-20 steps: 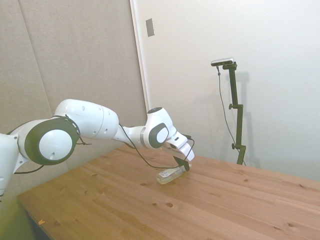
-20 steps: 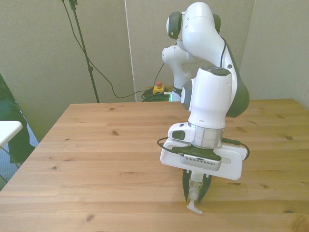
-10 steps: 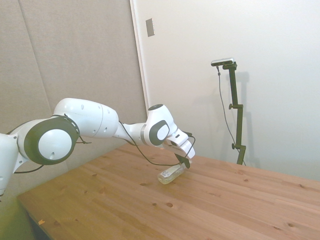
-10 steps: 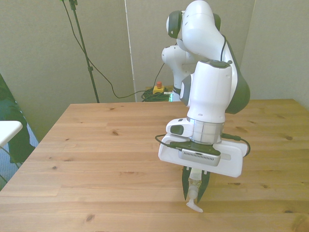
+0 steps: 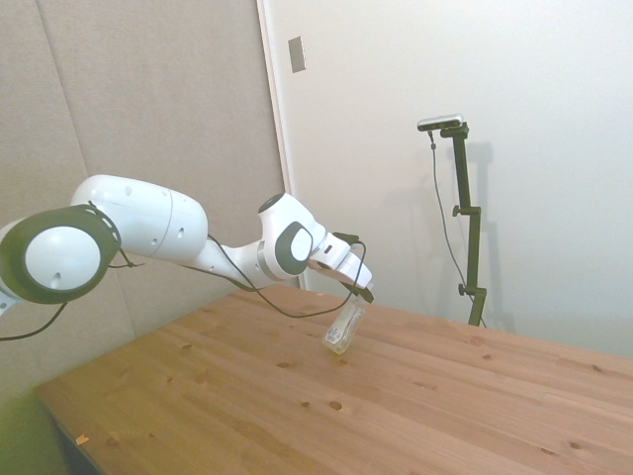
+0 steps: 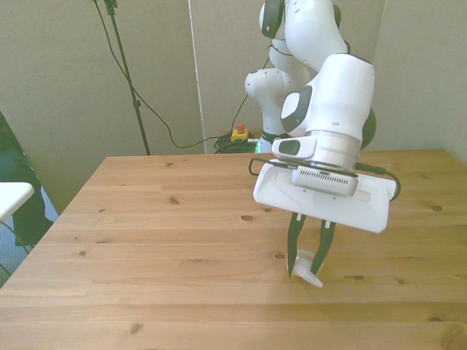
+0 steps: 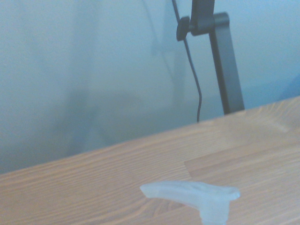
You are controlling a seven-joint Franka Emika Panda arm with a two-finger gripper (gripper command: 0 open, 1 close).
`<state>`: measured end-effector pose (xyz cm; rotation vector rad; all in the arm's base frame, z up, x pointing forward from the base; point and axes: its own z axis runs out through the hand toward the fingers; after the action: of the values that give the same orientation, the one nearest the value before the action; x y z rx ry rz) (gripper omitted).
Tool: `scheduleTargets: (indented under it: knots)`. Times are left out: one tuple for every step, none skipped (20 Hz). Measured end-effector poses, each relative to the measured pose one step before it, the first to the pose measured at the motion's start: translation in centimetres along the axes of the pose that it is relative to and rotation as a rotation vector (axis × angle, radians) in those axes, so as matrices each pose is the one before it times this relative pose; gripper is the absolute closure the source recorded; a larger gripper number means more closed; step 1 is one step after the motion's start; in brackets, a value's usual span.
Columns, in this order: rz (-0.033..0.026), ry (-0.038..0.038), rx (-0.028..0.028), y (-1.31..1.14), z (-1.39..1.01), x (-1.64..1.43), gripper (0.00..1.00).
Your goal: Stand the sanitizer
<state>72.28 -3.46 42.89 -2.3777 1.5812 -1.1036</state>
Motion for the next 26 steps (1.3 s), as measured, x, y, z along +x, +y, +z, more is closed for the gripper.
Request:
scheduleTargets:
  knots:
    - [0.00406, 0.02183, 0.02039, 0.161, -0.835, -0.279, 1.00]
    - [0.00412, 0.02072, 0.01942, 0.161, -0.888, -0.208, 1.00]
    - [0.00048, 0.01722, 0.01541, 0.186, -0.860, -0.266, 1.00]
    - [0.00025, 0.01264, 0.01140, 0.171, -0.771, -0.316, 1.00]
    - [-0.00040, 0.00753, 0.00889, 0.146, -0.720, -0.270, 1.00]
    - [-0.00223, 0.00477, 0.00958, 0.181, -0.685, -0.271, 1.00]
    - [-0.00271, 0.00368, 0.01133, 0.169, -0.566, -0.283, 1.00]
    - [-0.00447, 0.00088, 0.01003, 0.225, -0.498, -0.333, 1.00]
    - [-0.00789, -0.00452, 0.01033, 0.261, -0.465, -0.479, 1.00]
    - [-0.00658, -0.00867, 0.01369, 0.242, -0.483, -0.582, 1.00]
    - [-0.00811, -0.00800, 0.01150, 0.243, -0.402, -0.575, 1.00]
    - [-0.00861, -0.00821, 0.01224, 0.172, -0.496, -0.592, 1.00]
    - [-0.00969, -0.00980, 0.00948, 0.192, -0.486, -0.609, 1.00]
    - [-0.01082, -0.01086, 0.00826, 0.181, -0.516, -0.611, 1.00]
    - [-0.00990, -0.01170, 0.00879, 0.163, -0.588, -0.587, 1.00]
    - [-0.00700, -0.01333, 0.00561, 0.181, -0.573, -0.539, 1.00]
    - [-0.00827, -0.00891, 0.00478, 0.163, -0.568, -0.406, 1.00]
    - [-0.00794, -0.00833, 0.00516, 0.157, -0.568, -0.354, 1.00]
    - [-0.00882, -0.00568, 0.00443, 0.203, -0.493, -0.317, 1.00]
    - [-0.00393, -0.00551, 0.00376, 0.213, -0.449, -0.310, 1.00]
    - [-0.00686, -0.00550, 0.00154, 0.269, -0.330, -0.326, 1.00]
    - [-0.00514, -0.00428, 0.00019, 0.263, -0.216, -0.285, 1.00]
    - [-0.00572, -0.00255, 0.00006, 0.230, -0.154, -0.270, 1.00]
    - [-0.00330, -0.00212, -0.00024, 0.194, -0.105, -0.257, 1.00]
    - [-0.00339, -0.00256, -0.00199, 0.205, -0.010, -0.268, 1.00]
    - [-0.00536, 0.00191, 0.00163, 0.035, -0.064, -0.082, 1.00]
